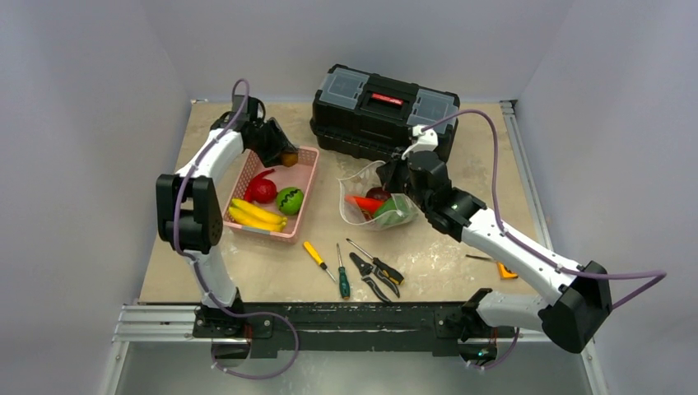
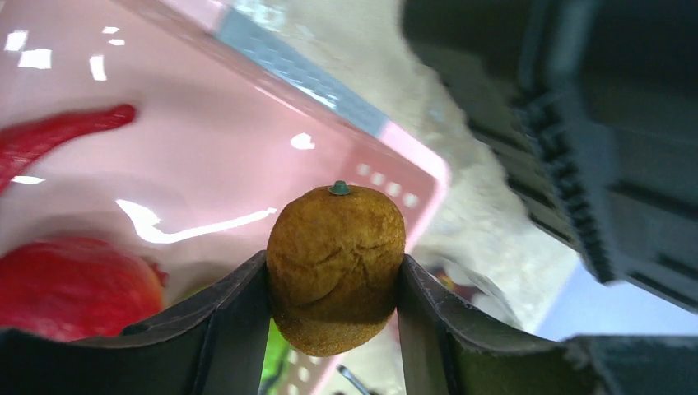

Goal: Place the food in the zip-top bag and seal the zipper

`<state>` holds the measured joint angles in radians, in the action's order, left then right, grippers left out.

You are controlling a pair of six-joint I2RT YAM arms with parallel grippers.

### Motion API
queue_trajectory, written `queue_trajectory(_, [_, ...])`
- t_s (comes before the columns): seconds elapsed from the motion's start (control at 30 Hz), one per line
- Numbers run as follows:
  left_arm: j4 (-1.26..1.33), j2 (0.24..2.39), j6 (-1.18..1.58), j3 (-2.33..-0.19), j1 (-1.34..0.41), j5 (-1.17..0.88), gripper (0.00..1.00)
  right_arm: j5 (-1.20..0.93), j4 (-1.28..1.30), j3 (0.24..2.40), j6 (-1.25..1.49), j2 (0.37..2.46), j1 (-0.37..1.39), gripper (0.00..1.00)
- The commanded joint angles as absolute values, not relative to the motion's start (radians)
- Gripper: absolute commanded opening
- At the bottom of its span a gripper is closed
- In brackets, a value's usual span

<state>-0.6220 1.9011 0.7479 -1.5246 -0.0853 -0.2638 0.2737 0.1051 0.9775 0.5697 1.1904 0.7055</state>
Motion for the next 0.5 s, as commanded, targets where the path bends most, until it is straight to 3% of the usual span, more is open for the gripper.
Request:
queue_trajectory(0.0, [-0.46,1.817,0.835,-1.454,-0.055,-0.55,0.24,0.272,0.062,1.017,0.591,1.203,0.699,0.0])
queue_trajectory(0.13, [-0.213,1.691,0.907,-1.33,-0.052,-0.639,0.3,0.27,0.065,1.019,0.586,1.215,0.699,0.0])
queue_trajectory(0.47, [-0.231,1.478,0.75,-1.361,-0.11,-0.587,0.29,0.256,0.065,1.057,0.574,1.275,0.699,0.0])
